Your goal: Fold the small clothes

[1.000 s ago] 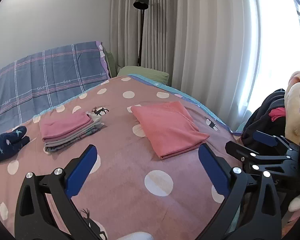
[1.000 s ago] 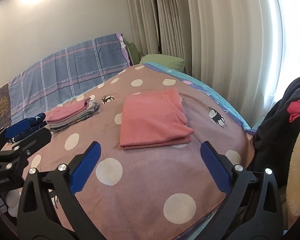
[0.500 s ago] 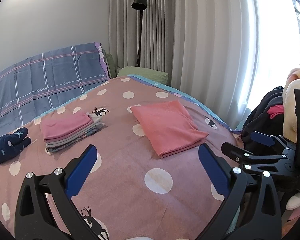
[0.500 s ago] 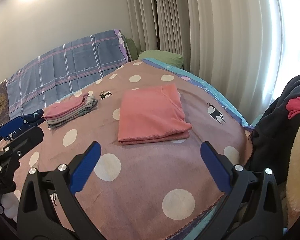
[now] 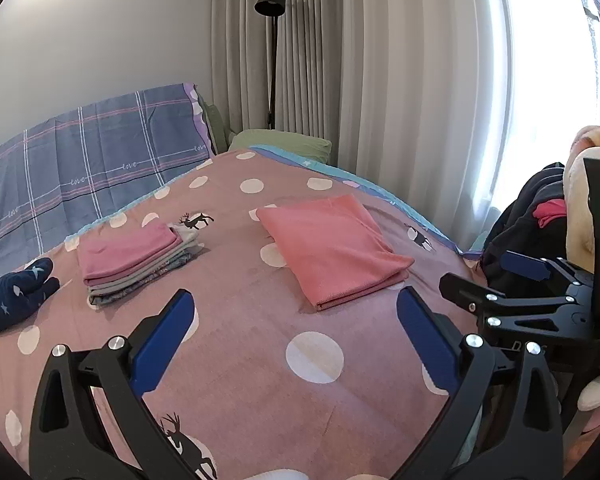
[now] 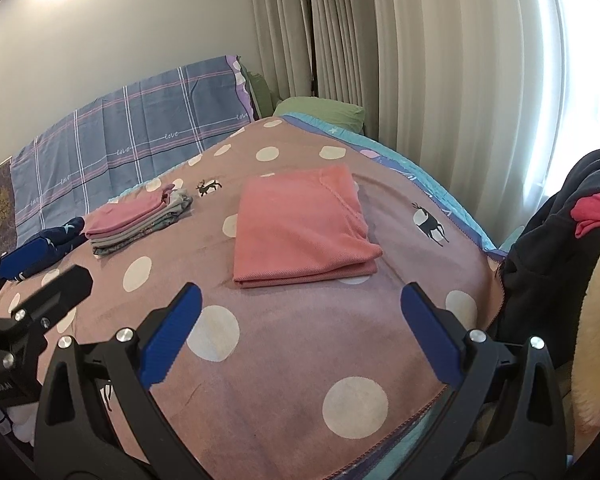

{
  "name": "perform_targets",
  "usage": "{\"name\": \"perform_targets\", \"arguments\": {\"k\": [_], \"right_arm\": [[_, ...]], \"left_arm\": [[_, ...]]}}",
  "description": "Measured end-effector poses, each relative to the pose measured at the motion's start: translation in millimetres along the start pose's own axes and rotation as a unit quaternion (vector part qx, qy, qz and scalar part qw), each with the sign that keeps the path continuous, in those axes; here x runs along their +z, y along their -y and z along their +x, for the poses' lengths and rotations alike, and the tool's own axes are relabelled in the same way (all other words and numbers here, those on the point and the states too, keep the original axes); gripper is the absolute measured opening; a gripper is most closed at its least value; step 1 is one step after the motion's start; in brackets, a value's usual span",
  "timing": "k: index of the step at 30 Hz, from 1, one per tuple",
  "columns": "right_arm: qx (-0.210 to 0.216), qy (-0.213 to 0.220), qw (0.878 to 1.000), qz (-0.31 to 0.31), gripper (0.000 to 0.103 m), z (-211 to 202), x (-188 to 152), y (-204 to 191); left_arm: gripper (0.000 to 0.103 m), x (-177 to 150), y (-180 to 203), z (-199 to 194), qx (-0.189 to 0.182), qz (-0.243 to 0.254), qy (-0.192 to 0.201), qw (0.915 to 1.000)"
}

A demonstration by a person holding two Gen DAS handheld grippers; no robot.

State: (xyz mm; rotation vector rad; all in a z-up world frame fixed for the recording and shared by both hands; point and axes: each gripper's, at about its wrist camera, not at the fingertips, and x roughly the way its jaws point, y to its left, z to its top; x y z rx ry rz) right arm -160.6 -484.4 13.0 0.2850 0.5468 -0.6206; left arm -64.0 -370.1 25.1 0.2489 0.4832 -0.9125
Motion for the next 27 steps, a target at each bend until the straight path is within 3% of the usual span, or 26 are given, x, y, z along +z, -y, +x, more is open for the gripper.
{"name": "perform_targets", "arguments": {"k": [27], "right_arm": [[-0.006,-0.012,1.0,0.004,0.101,9.9,1.8,2.8]], "left_arm": [[0.101,-3.2,-8.5,2.9,0.008,-0.009,-0.015,0.9998]]}}
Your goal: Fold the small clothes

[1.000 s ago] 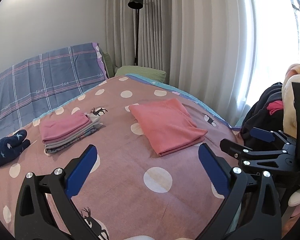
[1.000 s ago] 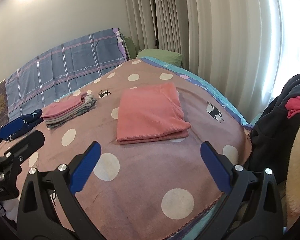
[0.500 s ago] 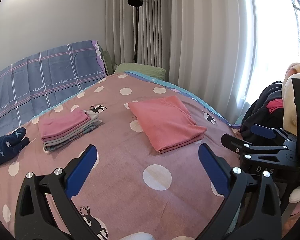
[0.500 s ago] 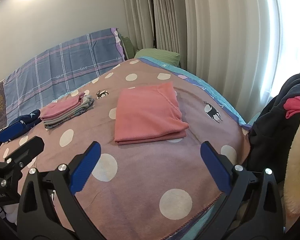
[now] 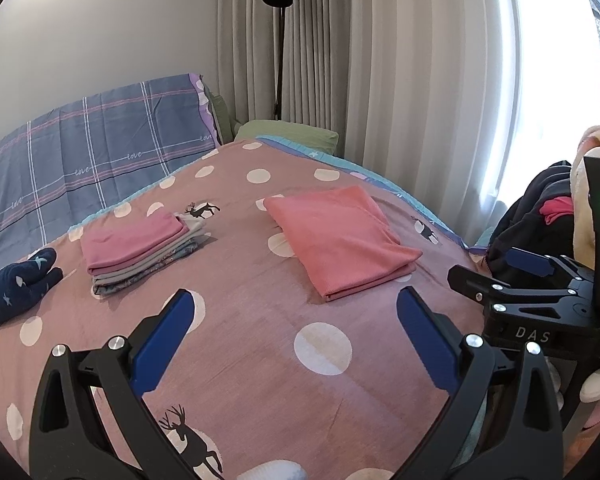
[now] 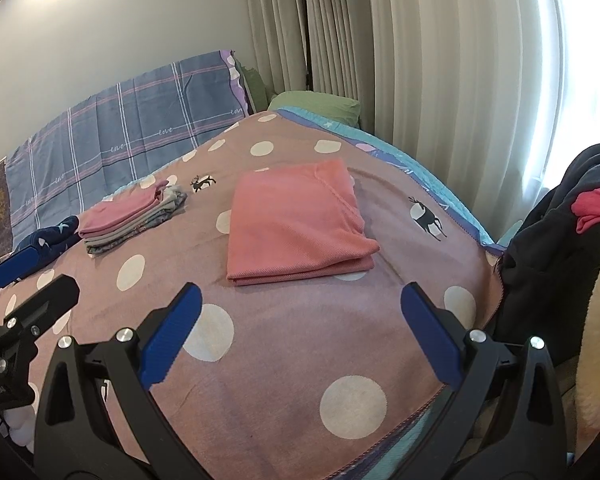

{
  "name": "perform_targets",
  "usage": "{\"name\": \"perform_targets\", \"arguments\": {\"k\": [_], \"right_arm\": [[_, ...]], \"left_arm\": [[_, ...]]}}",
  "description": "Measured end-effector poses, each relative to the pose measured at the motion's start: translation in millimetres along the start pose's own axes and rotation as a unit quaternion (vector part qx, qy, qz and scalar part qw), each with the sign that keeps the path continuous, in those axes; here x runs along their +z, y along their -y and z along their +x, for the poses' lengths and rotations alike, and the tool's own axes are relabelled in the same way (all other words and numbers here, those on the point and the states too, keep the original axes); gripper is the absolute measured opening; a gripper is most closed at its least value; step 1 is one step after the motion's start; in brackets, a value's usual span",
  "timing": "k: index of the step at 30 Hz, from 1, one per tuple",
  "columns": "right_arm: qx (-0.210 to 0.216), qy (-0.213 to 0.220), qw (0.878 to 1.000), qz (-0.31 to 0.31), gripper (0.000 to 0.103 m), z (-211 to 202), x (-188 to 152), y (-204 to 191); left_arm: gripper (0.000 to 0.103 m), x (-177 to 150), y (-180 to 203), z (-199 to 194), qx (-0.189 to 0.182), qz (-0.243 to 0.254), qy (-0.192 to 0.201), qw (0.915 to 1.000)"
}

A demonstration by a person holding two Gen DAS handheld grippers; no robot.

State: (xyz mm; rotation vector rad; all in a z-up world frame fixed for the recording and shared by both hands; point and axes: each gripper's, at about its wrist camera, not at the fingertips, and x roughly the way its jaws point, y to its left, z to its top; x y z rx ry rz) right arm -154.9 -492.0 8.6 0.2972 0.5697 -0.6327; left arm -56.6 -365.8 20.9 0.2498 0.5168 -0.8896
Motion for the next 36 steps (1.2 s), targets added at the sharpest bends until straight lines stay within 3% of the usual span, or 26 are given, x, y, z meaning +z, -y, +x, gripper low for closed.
{"name": "perform_targets", "arguments": {"k": [21,36], "right_arm": [[0.004,-0.006,1.0,-0.016,0.101,0,-5,-14],[0.003,-0.001,1.0,-0.017,0.101,-10,-9,-16]], "left_arm": [[0.101,-9,-16,-13,0.021,-0.011,0.001,0.9997],[0.102,-14,-15,-21,0.012,-0.012,-0.002,0.9998]]}}
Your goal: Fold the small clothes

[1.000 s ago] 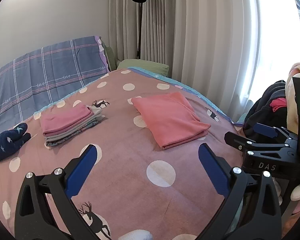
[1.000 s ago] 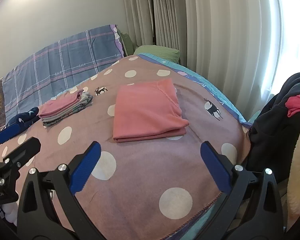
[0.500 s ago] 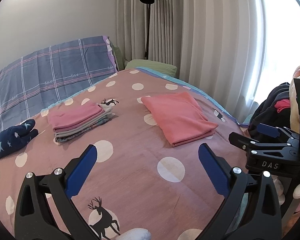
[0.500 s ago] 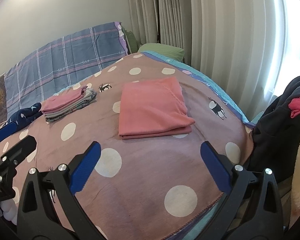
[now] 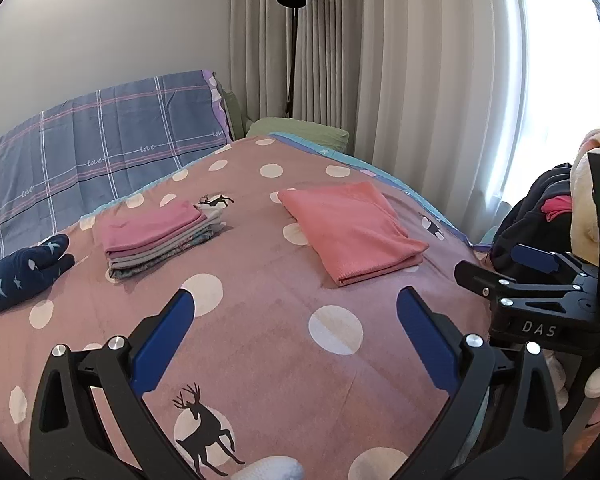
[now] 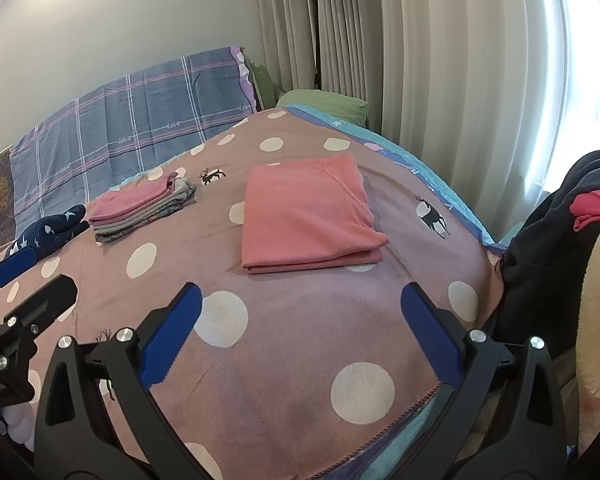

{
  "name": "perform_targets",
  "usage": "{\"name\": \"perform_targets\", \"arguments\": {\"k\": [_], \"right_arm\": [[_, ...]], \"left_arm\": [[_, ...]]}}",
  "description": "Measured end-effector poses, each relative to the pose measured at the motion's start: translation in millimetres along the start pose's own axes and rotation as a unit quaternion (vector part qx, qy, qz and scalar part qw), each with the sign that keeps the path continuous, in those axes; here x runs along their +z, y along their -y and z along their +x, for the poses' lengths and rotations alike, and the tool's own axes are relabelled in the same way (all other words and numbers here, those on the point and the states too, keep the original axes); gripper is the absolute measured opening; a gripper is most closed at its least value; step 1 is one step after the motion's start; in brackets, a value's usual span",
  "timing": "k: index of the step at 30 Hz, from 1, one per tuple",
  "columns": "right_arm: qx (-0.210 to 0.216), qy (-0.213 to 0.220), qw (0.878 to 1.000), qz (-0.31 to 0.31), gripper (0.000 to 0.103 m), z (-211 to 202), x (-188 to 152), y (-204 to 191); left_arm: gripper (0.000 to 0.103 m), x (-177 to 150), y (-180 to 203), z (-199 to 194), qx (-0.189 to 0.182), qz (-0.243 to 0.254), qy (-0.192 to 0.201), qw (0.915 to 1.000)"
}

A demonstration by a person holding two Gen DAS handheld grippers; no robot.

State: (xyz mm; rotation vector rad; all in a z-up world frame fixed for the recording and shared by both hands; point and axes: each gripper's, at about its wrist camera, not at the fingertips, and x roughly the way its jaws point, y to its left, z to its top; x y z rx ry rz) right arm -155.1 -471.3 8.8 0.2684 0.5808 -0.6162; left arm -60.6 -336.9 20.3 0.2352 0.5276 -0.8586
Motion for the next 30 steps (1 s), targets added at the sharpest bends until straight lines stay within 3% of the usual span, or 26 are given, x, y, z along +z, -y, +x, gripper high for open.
{"name": "perform_targets", "arguments": {"k": [30], "right_arm": [[0.002,-0.009,1.0,-0.002,0.101,2.6,-6.5,-3.9]], "left_arm": [[0.102,-8.9,0.1,2.9,0.02,-0.005,-0.009,0.9998]]}}
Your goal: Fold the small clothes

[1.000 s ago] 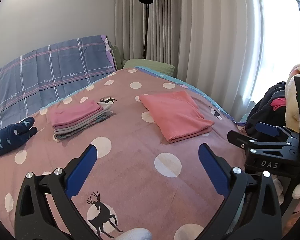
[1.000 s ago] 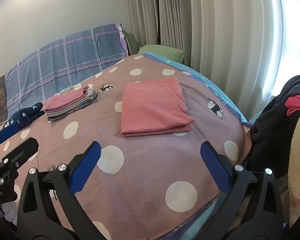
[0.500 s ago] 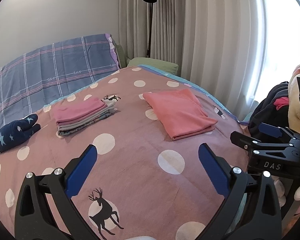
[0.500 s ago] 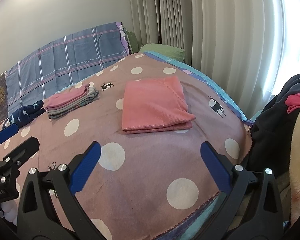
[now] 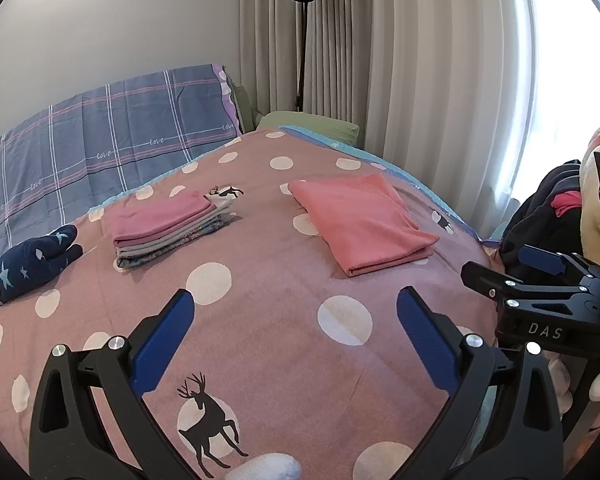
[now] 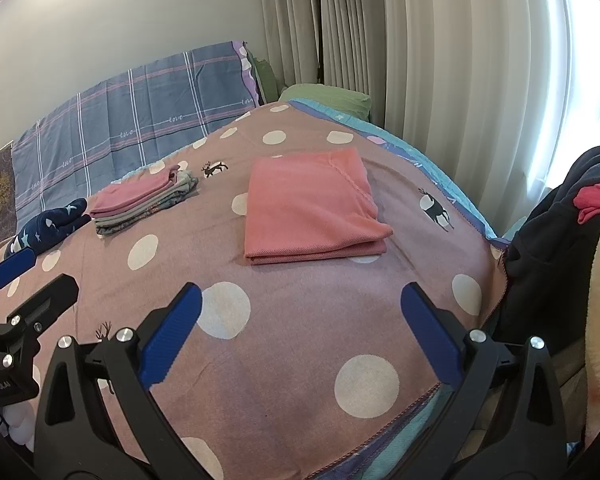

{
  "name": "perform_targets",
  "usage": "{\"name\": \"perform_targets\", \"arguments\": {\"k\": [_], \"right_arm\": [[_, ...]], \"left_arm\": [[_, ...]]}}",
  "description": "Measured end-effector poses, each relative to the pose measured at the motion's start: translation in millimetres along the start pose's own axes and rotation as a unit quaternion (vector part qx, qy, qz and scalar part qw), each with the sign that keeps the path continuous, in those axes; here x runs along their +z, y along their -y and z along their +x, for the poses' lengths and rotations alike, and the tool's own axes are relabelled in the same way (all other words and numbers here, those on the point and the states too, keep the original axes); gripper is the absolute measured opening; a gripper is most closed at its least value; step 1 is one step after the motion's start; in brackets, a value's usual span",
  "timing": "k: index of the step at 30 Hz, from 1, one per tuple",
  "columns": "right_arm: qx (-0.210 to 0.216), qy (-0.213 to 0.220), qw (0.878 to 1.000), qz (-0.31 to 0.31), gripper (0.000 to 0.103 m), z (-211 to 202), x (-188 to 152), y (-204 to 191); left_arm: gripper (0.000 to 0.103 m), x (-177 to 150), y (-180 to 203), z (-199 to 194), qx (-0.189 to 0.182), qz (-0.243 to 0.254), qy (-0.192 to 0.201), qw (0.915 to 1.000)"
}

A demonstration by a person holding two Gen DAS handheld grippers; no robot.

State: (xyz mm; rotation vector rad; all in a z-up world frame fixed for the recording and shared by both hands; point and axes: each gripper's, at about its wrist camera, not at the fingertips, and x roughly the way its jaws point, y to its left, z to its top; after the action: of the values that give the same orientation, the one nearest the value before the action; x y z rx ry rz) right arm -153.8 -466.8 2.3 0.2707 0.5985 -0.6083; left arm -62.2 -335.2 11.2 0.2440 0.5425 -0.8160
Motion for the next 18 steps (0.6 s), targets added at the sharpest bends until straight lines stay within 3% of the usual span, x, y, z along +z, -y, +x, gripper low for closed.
{"name": "perform_targets", "arguments": {"k": [18], "right_arm": [[0.004,-0.001,1.0,-0.005,0.101,5.4,1.2,-2.7]], "left_arm": [[0.102,-1.9,-0.3,0.0,0.013,0.004,0.0,0.9999]]}}
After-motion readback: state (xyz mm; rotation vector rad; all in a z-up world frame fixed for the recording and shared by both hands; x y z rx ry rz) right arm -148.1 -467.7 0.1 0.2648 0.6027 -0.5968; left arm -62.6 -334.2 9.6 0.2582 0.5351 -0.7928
